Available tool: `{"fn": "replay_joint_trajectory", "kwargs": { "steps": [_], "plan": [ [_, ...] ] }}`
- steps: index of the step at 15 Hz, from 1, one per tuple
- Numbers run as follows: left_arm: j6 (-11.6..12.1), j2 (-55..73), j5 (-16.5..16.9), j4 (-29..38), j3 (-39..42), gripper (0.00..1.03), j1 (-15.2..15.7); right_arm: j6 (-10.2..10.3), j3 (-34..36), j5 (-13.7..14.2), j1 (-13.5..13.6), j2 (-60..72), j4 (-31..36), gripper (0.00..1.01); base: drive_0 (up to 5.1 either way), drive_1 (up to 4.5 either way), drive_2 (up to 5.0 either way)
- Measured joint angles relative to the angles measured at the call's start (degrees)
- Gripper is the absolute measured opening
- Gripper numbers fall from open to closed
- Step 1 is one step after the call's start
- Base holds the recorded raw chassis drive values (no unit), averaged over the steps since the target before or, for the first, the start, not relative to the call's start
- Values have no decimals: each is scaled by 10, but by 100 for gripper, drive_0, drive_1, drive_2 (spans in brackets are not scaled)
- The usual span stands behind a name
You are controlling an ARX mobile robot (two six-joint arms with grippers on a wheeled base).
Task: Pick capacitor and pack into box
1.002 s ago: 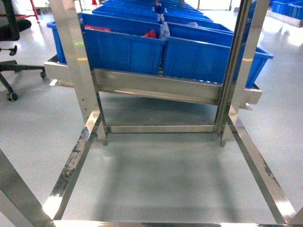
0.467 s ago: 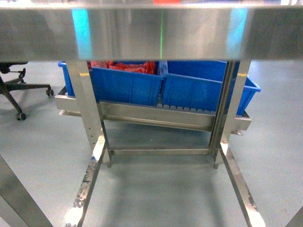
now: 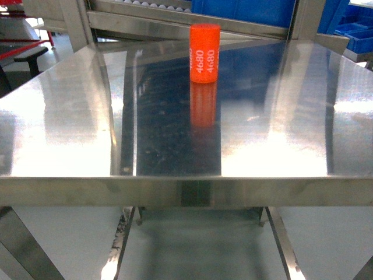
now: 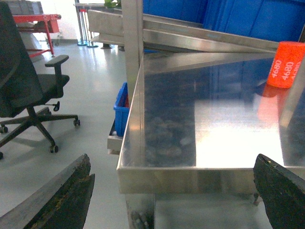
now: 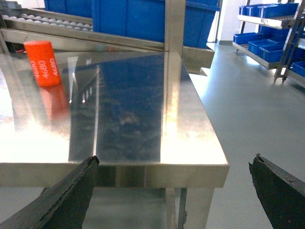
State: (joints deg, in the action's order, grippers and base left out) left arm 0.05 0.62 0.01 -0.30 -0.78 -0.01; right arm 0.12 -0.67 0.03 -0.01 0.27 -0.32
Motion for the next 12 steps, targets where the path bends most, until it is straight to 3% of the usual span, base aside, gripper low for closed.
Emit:
{"fn": "replay_joint_trajectory", "kwargs": {
  "steps": [12],
  "plan": [
    [0,0,0,0,0,98,0,0,0,0,0,0,0,98,0,0,0]
  ]
}}
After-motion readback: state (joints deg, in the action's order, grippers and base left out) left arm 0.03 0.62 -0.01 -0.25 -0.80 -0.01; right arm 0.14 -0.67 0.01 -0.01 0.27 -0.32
